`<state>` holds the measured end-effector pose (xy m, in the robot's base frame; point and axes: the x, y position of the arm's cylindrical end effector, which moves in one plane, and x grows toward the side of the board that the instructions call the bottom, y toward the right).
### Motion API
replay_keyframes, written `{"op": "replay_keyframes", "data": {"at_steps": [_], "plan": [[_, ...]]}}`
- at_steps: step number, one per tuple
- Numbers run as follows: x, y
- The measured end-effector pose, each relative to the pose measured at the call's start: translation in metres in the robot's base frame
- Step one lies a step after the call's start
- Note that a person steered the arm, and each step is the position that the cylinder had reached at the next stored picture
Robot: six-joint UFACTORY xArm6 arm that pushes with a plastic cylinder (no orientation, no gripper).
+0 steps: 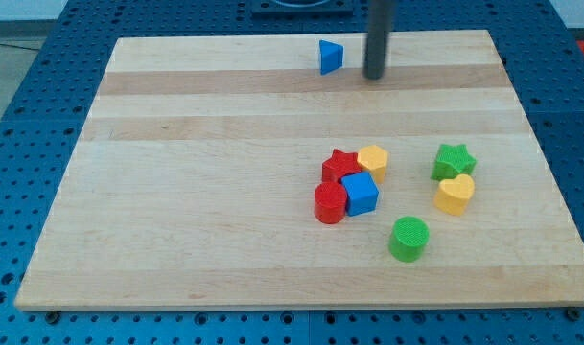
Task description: Slide the yellow heart into the hexagon
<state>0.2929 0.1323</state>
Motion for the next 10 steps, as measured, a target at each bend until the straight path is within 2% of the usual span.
{"op": "replay_keyframes", "data": {"at_steps": [1, 2, 3, 4, 5, 8, 10], "plan": [[0.049, 0.078], [0.126, 0.126], [0.218, 0.129], [0.277, 0.085], [0.276, 0.063], [0.223, 0.056], [0.191, -0.001]]}}
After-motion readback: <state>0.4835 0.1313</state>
